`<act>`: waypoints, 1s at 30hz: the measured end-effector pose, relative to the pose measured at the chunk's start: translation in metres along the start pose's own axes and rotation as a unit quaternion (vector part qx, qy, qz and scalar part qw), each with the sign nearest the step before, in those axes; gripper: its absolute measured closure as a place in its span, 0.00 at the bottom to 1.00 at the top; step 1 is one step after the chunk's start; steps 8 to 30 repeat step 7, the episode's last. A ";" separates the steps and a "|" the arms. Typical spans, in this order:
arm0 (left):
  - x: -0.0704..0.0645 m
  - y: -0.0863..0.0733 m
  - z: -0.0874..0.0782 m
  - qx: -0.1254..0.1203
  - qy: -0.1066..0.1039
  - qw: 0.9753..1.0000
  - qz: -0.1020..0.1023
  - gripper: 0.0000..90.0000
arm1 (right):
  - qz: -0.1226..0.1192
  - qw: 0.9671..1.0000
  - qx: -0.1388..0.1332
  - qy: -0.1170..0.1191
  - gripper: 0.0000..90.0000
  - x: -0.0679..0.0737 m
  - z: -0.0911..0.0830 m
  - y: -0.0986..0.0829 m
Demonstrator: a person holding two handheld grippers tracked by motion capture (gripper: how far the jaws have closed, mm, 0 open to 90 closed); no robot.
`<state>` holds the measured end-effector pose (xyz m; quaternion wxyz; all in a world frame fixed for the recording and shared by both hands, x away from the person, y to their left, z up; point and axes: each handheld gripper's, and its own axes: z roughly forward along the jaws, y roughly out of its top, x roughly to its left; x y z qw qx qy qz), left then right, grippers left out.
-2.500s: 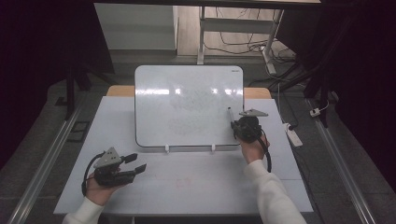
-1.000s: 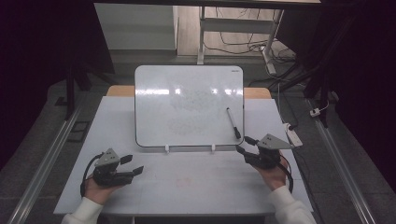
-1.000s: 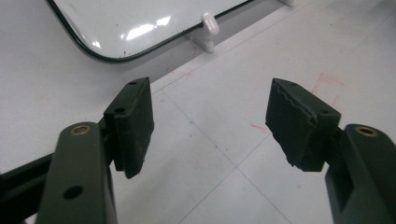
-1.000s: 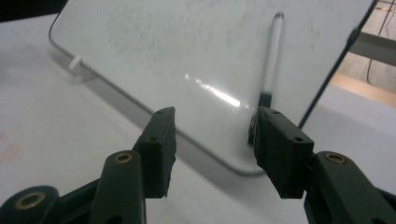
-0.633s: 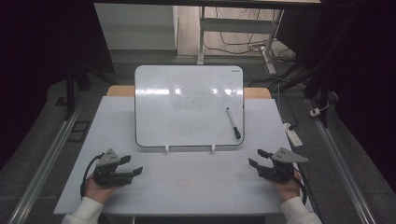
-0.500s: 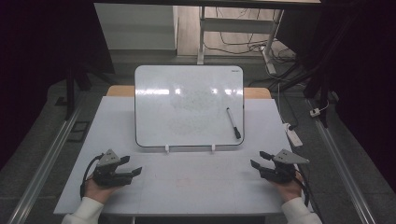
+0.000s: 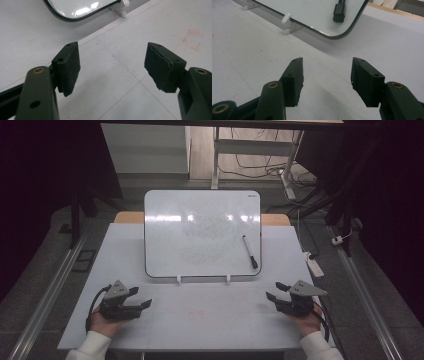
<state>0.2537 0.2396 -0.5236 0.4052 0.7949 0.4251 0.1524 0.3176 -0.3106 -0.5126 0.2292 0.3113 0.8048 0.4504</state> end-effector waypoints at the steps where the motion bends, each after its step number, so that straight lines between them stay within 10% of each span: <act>1: 0.000 0.000 0.000 0.000 0.000 1.000 0.000 0.33 | 0.000 1.000 0.000 0.000 0.48 0.000 0.000 0.000; 30: 0.000 0.000 0.000 0.001 0.001 1.000 0.001 0.33 | -0.002 1.000 0.001 0.001 0.48 0.001 0.001 0.001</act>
